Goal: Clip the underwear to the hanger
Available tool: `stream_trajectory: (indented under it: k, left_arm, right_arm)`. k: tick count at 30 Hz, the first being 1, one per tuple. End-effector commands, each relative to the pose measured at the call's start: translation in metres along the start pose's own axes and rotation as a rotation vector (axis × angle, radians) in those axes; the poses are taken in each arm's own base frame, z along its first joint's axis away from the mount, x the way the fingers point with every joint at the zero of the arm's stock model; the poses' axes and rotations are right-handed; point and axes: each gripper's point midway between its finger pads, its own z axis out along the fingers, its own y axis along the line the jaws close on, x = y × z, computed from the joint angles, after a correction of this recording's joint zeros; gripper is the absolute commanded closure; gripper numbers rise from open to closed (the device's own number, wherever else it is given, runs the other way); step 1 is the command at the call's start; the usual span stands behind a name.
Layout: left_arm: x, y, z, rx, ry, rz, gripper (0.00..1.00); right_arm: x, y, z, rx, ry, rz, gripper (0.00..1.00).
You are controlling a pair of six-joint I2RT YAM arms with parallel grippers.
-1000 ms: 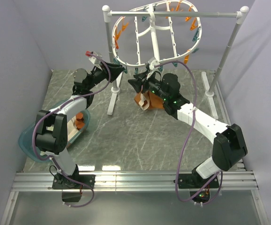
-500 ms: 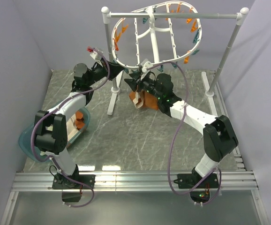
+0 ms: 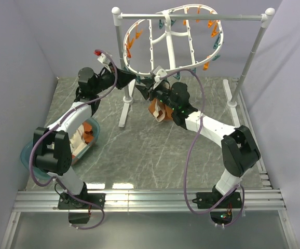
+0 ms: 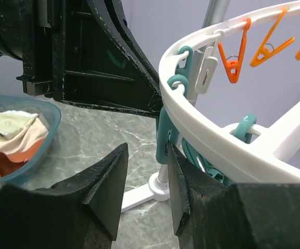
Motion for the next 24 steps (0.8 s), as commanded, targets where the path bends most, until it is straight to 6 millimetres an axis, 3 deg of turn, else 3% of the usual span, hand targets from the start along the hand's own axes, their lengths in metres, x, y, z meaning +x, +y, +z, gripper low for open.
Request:
stream_trajectory:
  k: [1, 12, 24]
  left_arm:
    - [-0.018, -0.029, -0.007, 0.085, 0.020, -0.001, 1.00]
    - [-0.019, -0.042, -0.013, 0.124, 0.031, -0.058, 1.00]
    - [-0.020, -0.046, -0.019, 0.143, 0.030, -0.055, 1.00]
  right_arm:
    - [-0.036, -0.007, 0.009, 0.013, -0.119, -0.051, 0.57]
    - [-0.029, -0.007, 0.016, 0.021, -0.101, -0.082, 0.58]
    - [-0.030, -0.031, 0.010, 0.188, -0.125, -0.062, 0.53]
